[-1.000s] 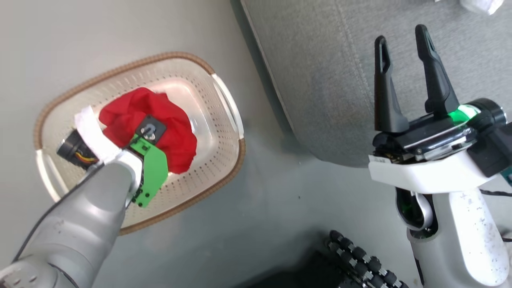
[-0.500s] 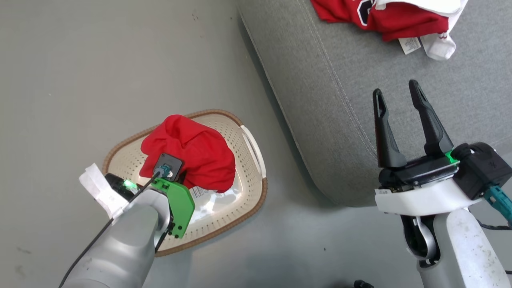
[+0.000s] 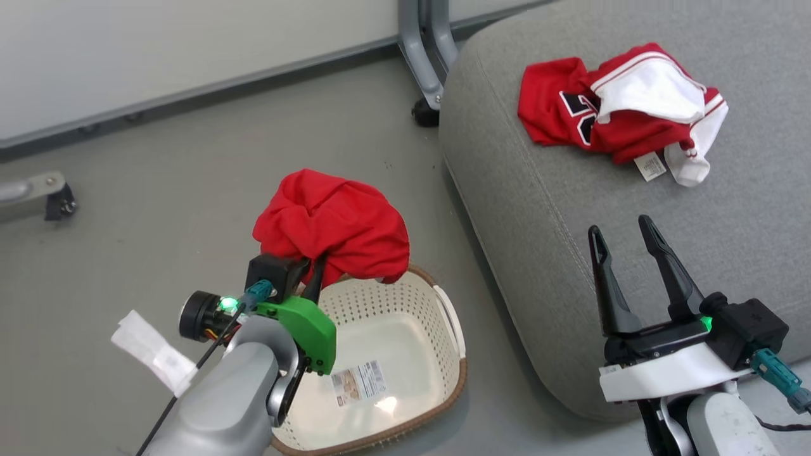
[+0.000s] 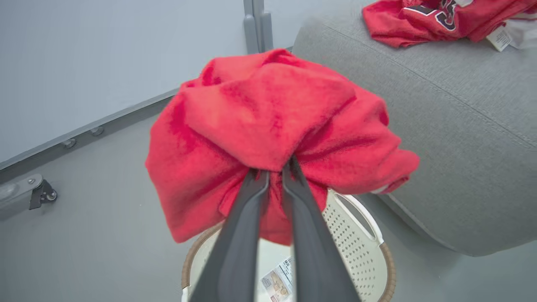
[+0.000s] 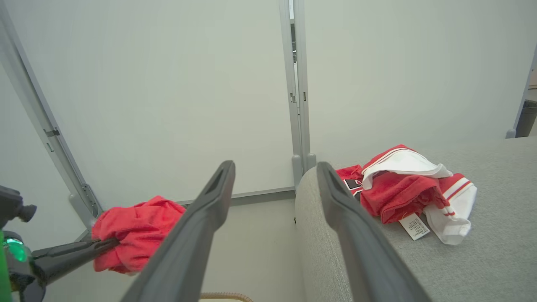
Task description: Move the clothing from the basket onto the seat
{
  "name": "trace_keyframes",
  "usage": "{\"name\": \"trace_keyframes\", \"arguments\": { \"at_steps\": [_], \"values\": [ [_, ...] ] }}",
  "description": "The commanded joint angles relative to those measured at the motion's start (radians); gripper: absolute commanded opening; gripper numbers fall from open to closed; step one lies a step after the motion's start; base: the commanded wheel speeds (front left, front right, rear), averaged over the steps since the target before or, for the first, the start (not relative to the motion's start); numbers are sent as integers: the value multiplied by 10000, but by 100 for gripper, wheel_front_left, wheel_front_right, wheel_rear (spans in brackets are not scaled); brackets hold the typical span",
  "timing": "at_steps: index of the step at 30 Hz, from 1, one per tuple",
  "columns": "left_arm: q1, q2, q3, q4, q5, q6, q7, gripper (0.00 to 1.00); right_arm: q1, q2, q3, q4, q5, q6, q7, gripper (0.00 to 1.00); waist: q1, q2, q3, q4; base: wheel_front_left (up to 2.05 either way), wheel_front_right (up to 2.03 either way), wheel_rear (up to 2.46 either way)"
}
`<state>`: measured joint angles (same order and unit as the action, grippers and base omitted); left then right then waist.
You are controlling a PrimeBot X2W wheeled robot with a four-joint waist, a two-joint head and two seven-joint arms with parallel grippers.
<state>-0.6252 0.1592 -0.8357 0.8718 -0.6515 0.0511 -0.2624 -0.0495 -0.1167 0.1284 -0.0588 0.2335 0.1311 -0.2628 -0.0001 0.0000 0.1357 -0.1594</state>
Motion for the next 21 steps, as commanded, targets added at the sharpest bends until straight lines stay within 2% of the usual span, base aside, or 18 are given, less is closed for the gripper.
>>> {"name": "trace_keyframes", "arguments": {
  "at_steps": [1, 5, 9, 14, 18, 21],
  "values": [
    [379, 113, 409, -619, 342, 148, -30, 0, 197, -18, -29, 18, 28, -7, -29, 100, 1, 0, -1155, 768, 0, 0, 0],
    [1515, 290, 1898, -2796, 1401, 271, -27, 0, 403, 13, -44, 23, 34, -7, -30, 100, 1, 0, -1382, 861, 0, 0, 0],
    [2652, 47, 3466, -4790, 2301, 11, -29, 0, 521, 76, 84, 65, 31, -7, -29, 100, 1, 0, -1566, 782, 0, 0, 0],
    [3995, -524, 5104, -6814, 3320, -737, -19, 0, 718, 157, 130, 93, 58, -7, -30, 100, 1, 0, -1731, 702, 0, 0, 0],
    [4671, -891, 5990, -7883, 3710, -1313, -18, 0, 860, 230, -35, 115, 200, -6, -30, 100, 1, 0, -1821, 706, 0, 0, 0],
    [4973, -1040, 6272, -8650, 3892, -1576, -18, 0, 963, 242, -88, 90, 230, -7, -30, 100, 1, 0, -1844, 720, 0, 0, 0]
  ]
}}
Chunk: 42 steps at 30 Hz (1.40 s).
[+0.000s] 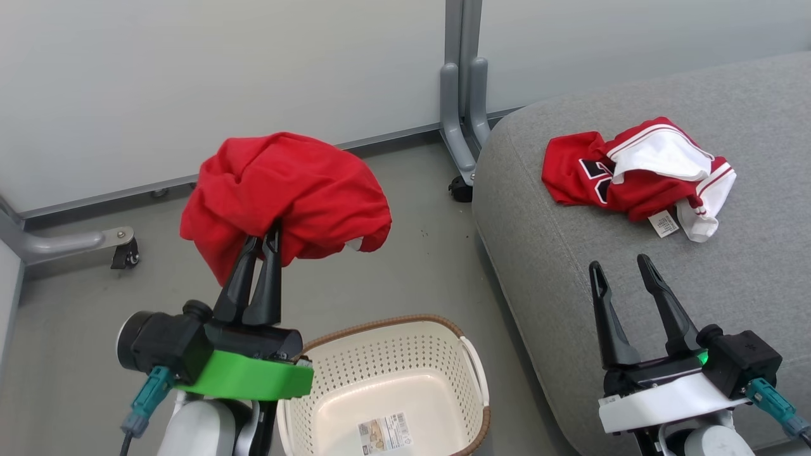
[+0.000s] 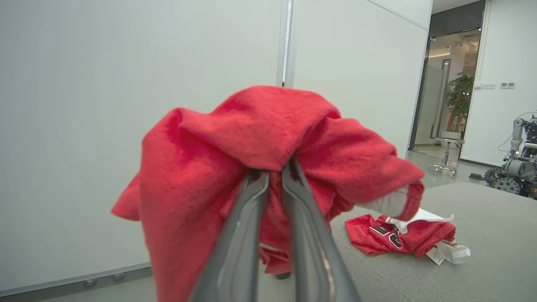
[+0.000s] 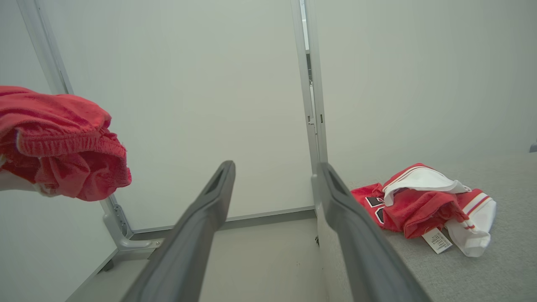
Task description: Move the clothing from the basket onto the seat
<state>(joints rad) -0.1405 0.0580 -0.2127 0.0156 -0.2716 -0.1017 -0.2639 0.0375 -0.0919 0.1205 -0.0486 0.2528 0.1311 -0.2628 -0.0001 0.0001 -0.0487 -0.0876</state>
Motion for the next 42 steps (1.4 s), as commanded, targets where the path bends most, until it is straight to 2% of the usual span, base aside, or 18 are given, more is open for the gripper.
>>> {"name": "trace_keyframes", "arguments": {
  "at_steps": [1, 8, 18, 31, 38, 42],
  "values": [
    [224, -40, 79, -351, 121, -121, -3, 0, 118, -16, -21, -14, 33, -6, -30, 100, 1, -1, 6, -6, 0, 0, 0],
    [489, -67, -412, -1434, -60, -287, -5, 0, 117, 11, -135, -38, 1, -6, -30, 100, 1, -1, 61, -69, 0, 0, 0],
    [-32, -64, -2419, -1459, -4, -300, -5, 0, -18, 6, 14, -23, -102, -6, -30, 100, 1, -1, 231, -122, 0, 0, 0],
    [62, -65, -2325, -1137, -203, -299, -5, 0, -112, -71, 158, -23, -169, -7, -30, 100, 1, -1, 245, -186, 0, 0, 0],
    [132, -65, -2143, -842, 5, -300, -5, 0, -229, -613, 1240, -605, -356, -7, -28, 100, 1, -1, 217, -212, 0, 0, 0],
    [204, -65, -2070, -677, -57, -300, -5, 0, -294, -1059, 2169, -983, 47, -7, -28, 100, 1, -1, 209, -231, 0, 0, 0]
  ]
}}
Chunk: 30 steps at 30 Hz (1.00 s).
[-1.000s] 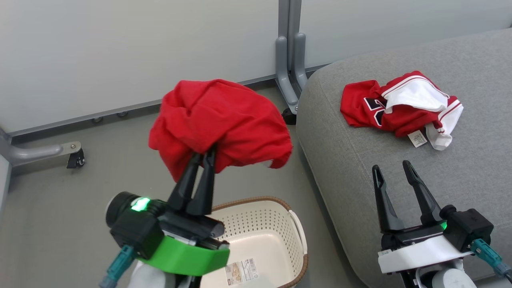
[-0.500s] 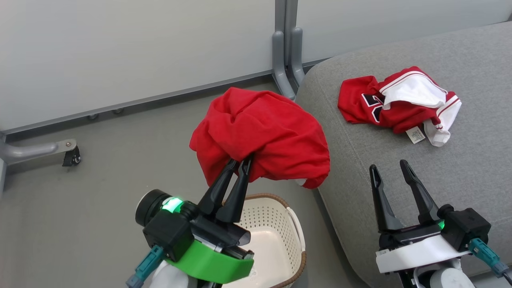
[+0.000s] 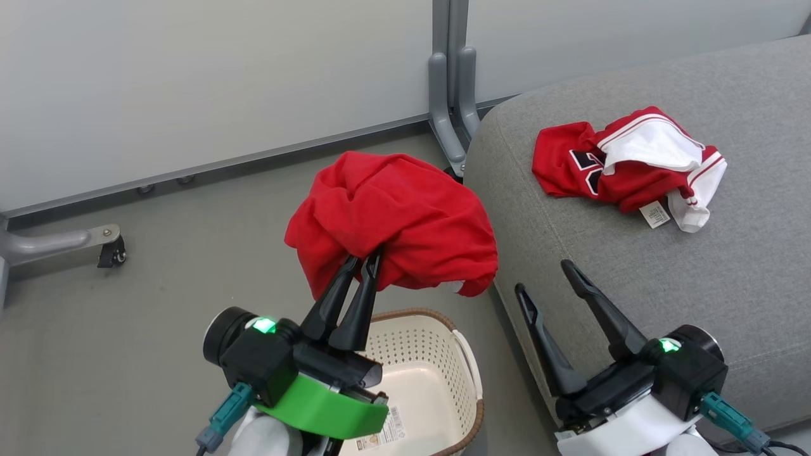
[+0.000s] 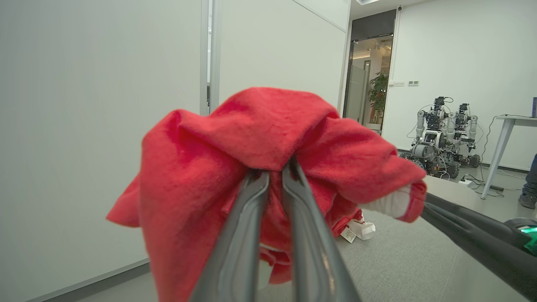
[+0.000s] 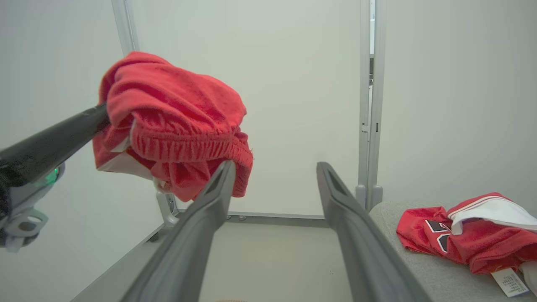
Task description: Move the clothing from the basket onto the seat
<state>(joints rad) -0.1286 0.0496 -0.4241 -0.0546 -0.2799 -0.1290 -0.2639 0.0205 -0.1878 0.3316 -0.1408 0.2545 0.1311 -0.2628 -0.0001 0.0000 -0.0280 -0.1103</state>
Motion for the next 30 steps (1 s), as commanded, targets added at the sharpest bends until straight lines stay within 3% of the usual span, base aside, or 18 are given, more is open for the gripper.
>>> {"name": "trace_keyframes", "arguments": {
  "at_steps": [1, 5, 9, 30],
  "values": [
    [95, 19, 49, 53, 23, -28, -5, 0, -152, -238, 293, -132, 77, -7, -30, 100, 1, 0, 5, -9, 0, 0, 0],
    [37, 19, -91, 193, 161, -28, -5, 0, -378, -647, 1127, -347, 58, -7, -30, 100, 1, 0, 20, -17, 0, 0, 0],
    [-60, 22, -397, 388, 127, -28, -4, 0, -637, -657, 1482, -304, -153, -7, -28, 100, 1, 0, 48, 3, 0, 0, 0],
    [-346, 182, -1737, 494, 6, -28, -5, 0, -1788, -576, 1779, 1651, -1621, -7, -30, 100, 1, 0, 120, 333, 0, 0, 0]
  ]
}}
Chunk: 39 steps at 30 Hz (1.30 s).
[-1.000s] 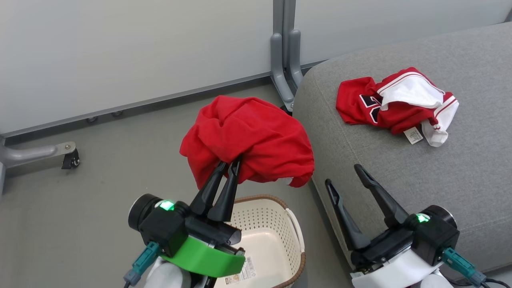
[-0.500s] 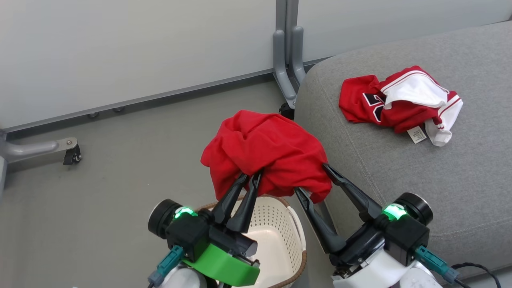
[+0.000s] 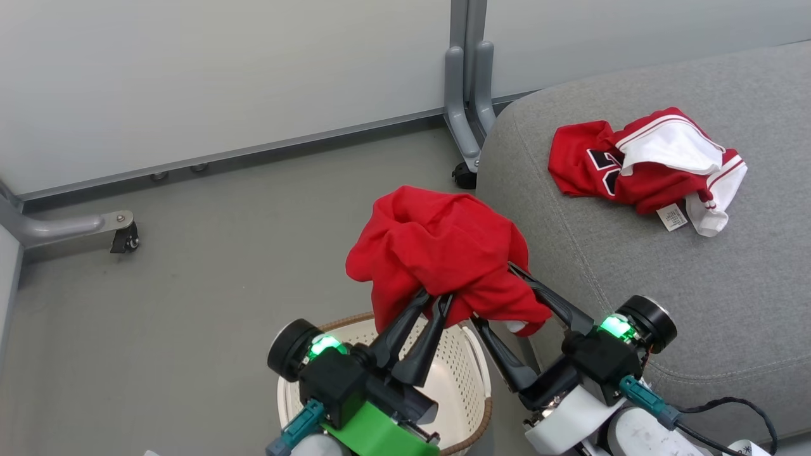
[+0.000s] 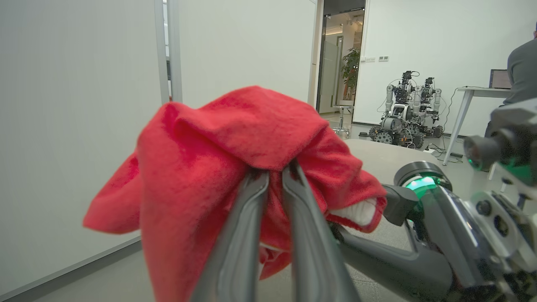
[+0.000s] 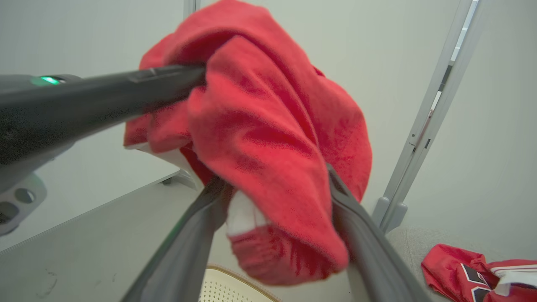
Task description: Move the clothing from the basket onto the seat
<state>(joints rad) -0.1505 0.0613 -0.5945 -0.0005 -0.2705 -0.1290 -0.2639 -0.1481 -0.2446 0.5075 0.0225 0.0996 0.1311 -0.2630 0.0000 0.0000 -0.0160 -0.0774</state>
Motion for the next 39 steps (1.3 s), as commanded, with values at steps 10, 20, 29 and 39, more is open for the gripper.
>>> {"name": "trace_keyframes", "arguments": {
  "at_steps": [10, 20, 29, 39],
  "values": [
    [-261, 206, -735, 229, -185, -29, -5, 0, -557, 273, 260, 775, -622, -7, -28, 100, 0, 0, -12, 39, 0, 0, 0],
    [-290, 289, -1004, 445, -391, -29, -4, 0, -556, 463, 156, 845, -312, -7, -28, 0, 0, 0, -24, 111, 0, 0, 0],
    [-250, 310, -961, 513, -466, -29, -1, 0, -313, 581, -108, 493, 119, -7, -28, 0, 0, 0, 6, 87, 0, 0, 0],
    [-202, 211, -654, 552, -310, -29, -1, 100, -96, 647, -563, 4, 485, -7, -29, 0, 0, 0, 7, 94, 0, 0, 0]
  ]
}}
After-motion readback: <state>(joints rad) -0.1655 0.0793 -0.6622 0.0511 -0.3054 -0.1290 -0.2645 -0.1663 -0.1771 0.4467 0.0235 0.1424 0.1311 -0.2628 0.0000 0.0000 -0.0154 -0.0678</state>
